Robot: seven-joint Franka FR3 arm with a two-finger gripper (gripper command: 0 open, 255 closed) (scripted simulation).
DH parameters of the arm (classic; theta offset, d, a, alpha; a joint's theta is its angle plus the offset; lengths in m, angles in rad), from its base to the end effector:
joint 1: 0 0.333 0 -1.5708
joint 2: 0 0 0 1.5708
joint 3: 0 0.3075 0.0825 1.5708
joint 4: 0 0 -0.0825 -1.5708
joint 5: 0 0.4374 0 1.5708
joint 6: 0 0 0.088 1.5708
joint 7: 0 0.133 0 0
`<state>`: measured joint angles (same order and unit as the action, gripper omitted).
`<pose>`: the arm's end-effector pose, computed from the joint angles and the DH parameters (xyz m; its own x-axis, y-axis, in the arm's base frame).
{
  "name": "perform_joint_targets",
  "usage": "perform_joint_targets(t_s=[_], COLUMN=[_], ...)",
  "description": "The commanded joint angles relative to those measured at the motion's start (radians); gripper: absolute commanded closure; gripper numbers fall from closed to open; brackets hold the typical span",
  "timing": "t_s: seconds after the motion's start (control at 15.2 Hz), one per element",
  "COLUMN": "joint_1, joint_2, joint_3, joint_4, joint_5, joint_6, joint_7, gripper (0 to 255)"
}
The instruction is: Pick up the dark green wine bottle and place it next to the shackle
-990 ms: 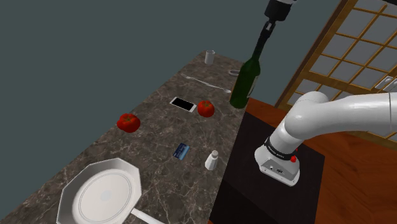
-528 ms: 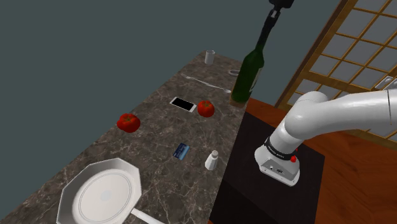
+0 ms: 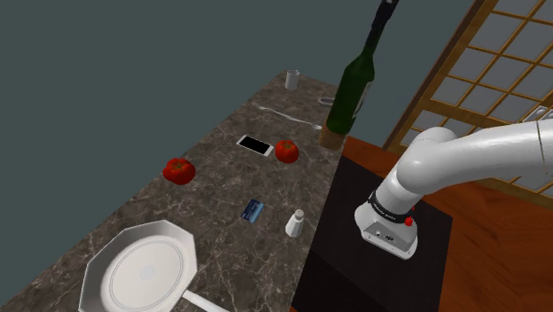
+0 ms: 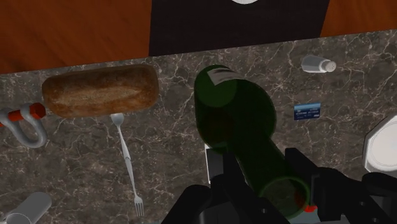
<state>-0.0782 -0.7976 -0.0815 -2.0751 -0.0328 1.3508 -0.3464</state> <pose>0.3240 -0.0697 0.6847 0.9771 0.1989 0.0761 0.1995 -0.9799 -0.0011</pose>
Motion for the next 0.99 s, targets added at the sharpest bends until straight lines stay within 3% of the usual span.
perform_joint_targets(t_s=[0.0, 0.92], joint_1=[0.001, 0.007], joint_2=[0.019, 0.151], joint_3=[0.000, 0.000], joint_4=[0.045, 0.348], joint_5=[0.001, 0.008], joint_6=[-0.026, -0.197], joint_7=[-0.001, -0.003], gripper=[255, 255])
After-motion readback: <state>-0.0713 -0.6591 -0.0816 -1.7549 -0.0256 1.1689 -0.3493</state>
